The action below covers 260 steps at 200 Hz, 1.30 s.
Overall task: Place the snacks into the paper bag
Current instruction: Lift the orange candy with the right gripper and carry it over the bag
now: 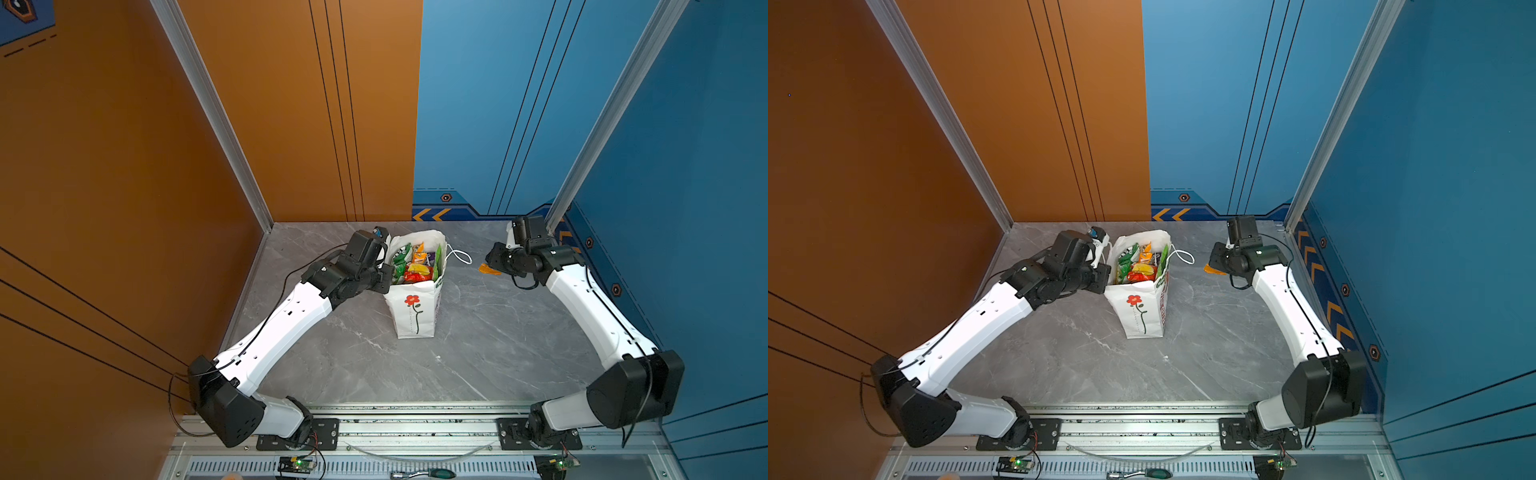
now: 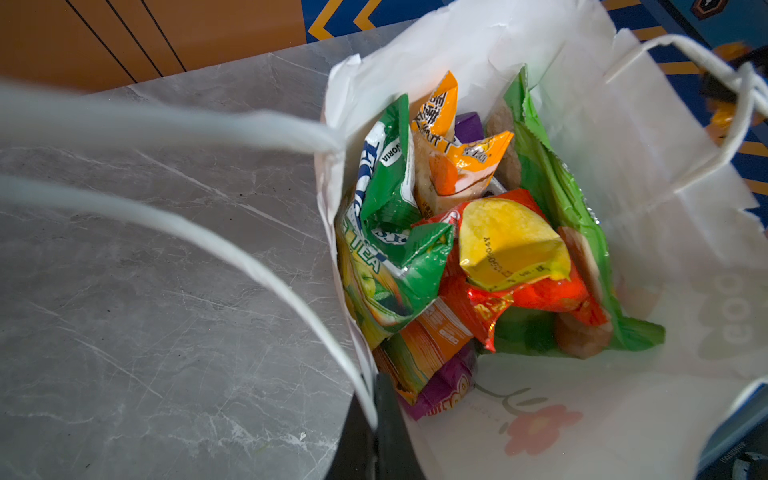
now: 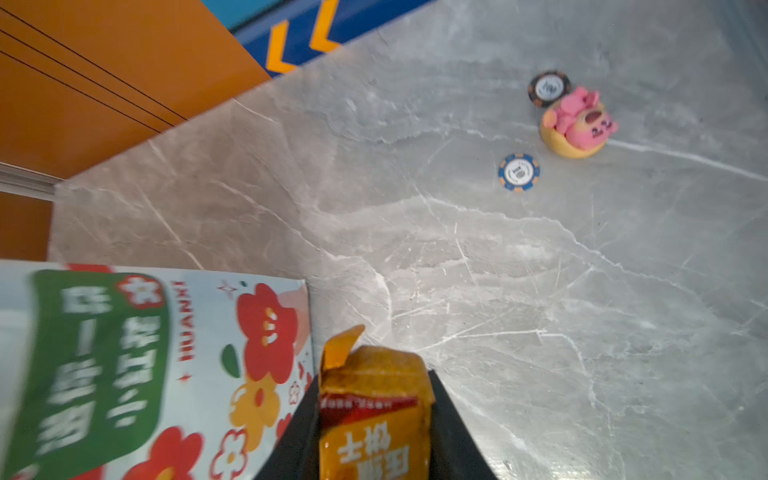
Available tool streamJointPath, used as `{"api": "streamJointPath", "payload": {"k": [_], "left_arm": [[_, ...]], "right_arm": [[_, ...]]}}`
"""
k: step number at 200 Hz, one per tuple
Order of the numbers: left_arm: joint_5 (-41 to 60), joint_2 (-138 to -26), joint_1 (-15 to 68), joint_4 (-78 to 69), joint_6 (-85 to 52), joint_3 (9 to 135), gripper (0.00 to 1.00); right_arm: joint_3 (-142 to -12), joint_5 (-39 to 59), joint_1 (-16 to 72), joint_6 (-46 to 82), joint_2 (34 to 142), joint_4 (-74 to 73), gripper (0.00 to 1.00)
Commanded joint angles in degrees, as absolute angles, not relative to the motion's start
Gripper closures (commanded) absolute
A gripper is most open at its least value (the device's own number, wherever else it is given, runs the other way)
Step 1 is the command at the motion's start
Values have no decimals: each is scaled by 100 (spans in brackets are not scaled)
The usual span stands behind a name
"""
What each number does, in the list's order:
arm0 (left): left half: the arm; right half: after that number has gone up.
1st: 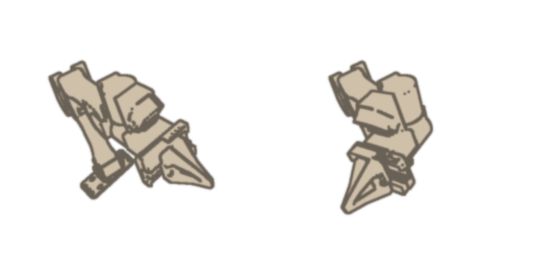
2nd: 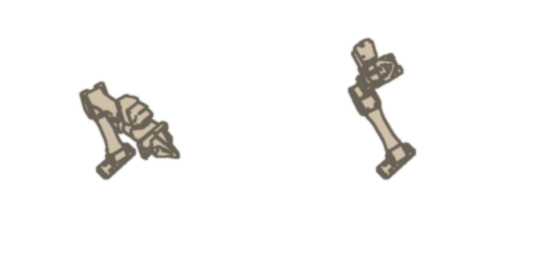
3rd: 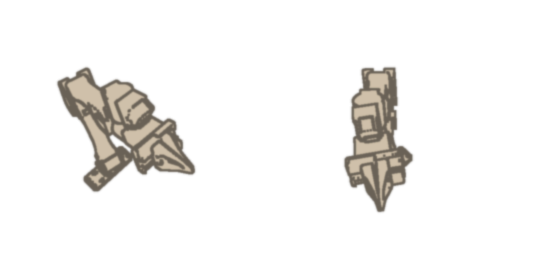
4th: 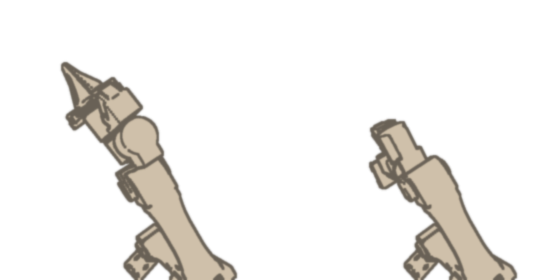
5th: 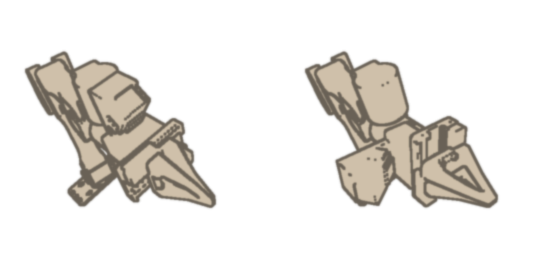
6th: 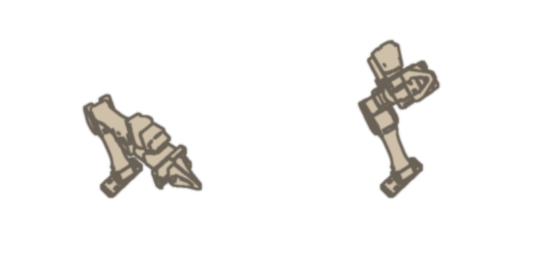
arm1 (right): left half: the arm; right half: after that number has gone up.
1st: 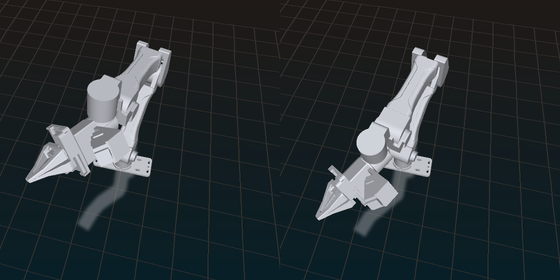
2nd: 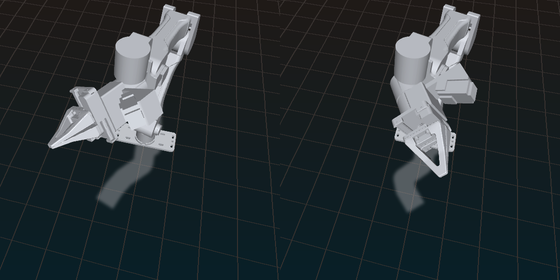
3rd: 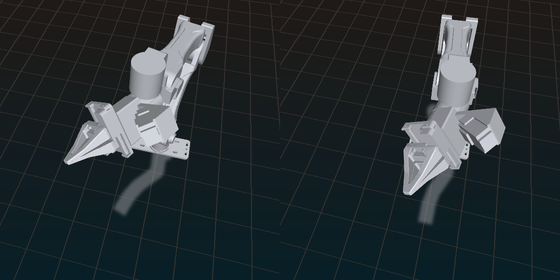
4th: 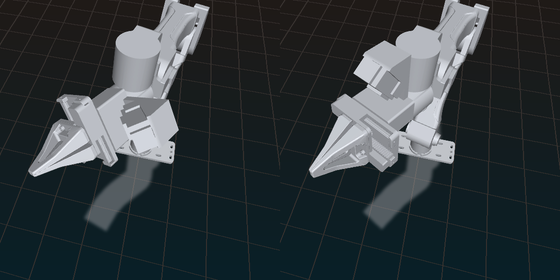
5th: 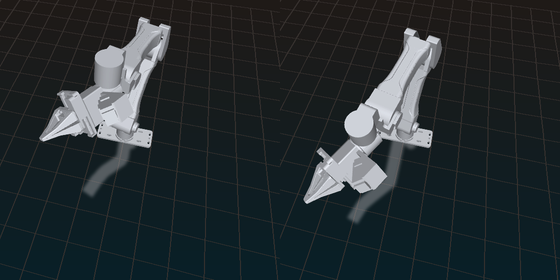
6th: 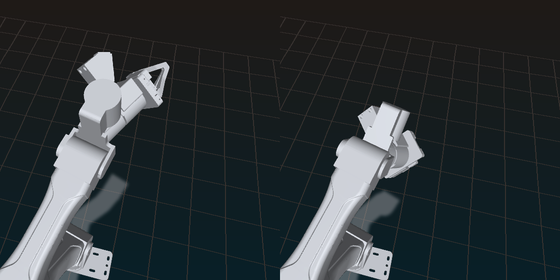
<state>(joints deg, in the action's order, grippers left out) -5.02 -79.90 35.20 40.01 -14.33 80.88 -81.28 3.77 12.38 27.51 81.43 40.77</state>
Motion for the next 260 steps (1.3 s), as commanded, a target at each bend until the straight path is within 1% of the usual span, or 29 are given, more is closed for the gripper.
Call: {"api": "streamJointPath", "payload": {"k": [1,37,63,85,129,147,148,154,201,260], "left_arm": [[-743,-7817,3497,3739,-1259,8108,100],[-733,-7849,3507,3735,-1252,8114,100],[-800,-7840,3553,3753,-1231,8121,100],[-819,-7831,3566,3753,-1213,8119,100],[-854,-7822,3601,3762,-1196,8122,100],[-879,-7819,3611,3762,-1196,8126,100],[-874,-7821,3612,3766,-1196,8123,100],[-880,-7822,3619,3762,-1190,8127,100],[-981,-7800,3676,3788,-1154,8121,100],[-1054,-7770,3707,3808,-1116,8133,100]], "right_arm": [[-8482,-52,1420,2798,7774,4312,69],[-8841,-330,1737,2782,7393,4389,70],[-9237,-663,2322,2481,7303,4447,70],[-9667,-1099,2941,2132,7442,4627,71],[-10070,-1130,3768,1914,7829,4518,71],[-10254,-1160,3972,1853,8106,4515,71],[-10254,-1156,4107,1849,8122,4516,71],[-10425,-1166,4213,1836,8226,4526,71],[-11027,-1174,4600,1708,9000,4670,71],[-11197,-1228,4650,1762,9513,4837,71]]}}
